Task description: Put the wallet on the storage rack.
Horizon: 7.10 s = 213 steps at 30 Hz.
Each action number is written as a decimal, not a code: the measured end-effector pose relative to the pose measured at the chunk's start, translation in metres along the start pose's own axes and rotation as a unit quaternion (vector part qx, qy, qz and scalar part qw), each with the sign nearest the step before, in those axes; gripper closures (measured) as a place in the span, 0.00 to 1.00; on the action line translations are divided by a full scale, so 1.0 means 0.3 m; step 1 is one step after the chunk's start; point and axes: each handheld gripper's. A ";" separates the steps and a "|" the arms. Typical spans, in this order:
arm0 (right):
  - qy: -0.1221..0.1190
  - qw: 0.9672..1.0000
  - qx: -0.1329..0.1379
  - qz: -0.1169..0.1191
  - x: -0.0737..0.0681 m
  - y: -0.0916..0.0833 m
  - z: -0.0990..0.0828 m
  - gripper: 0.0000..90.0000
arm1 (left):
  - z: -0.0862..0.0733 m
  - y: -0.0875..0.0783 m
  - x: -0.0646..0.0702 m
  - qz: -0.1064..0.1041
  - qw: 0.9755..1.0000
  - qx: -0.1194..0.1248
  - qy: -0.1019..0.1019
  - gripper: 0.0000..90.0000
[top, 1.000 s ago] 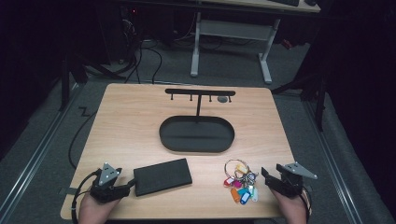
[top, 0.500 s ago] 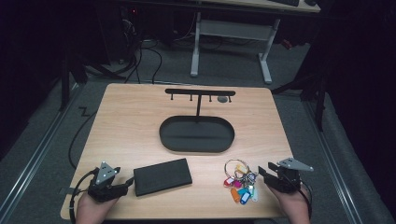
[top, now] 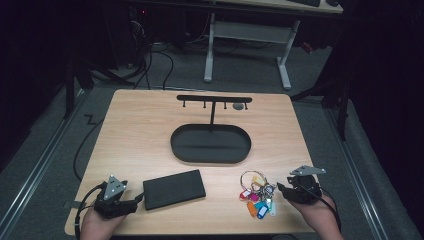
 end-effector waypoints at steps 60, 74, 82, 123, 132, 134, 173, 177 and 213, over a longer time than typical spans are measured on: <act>0.037 0.998 -0.045 0.020 -0.041 0.028 0.050 0.55 | 0.020 0.037 0.239 -0.021 0.971 0.003 0.238 0.62; 0.087 0.994 0.069 0.009 -0.083 0.002 -0.040 0.54 | 0.019 0.032 0.258 -0.007 0.968 0.015 0.249 0.80; 0.110 0.983 0.148 -0.014 -0.106 0.009 -0.121 0.55 | 0.029 0.017 0.263 0.000 0.968 0.024 0.250 0.85; 0.129 0.980 0.153 -0.016 -0.082 0.018 -0.156 0.53 | 0.040 -0.146 -0.011 -0.076 0.981 0.176 -0.024 0.90; 0.129 0.980 0.152 -0.012 -0.080 0.016 -0.158 0.52 | 0.038 -0.145 -0.005 -0.070 0.981 0.177 -0.023 0.86; 0.129 0.980 0.151 -0.010 -0.080 0.017 -0.158 0.52 | 0.039 -0.145 -0.003 -0.067 0.982 0.175 -0.023 0.84; 0.122 0.983 0.134 0.005 -0.088 0.039 -0.151 0.51 | 0.039 -0.097 0.013 -0.059 0.992 0.107 0.031 0.80; 0.122 0.983 0.137 0.001 -0.088 0.036 -0.158 0.51 | 0.046 -0.103 0.008 -0.056 0.992 0.107 0.037 0.81; 0.130 0.980 0.147 0.010 -0.057 -0.013 -0.222 0.51 | 0.334 -0.033 0.190 -0.094 0.975 0.083 0.182 0.82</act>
Point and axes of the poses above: each handheld gripper's, and its own axes: y roughly forward along the jaws, z roughly out of its top, x roughly to its right, and after that the axes turned 2 degrees about -z, right-handed
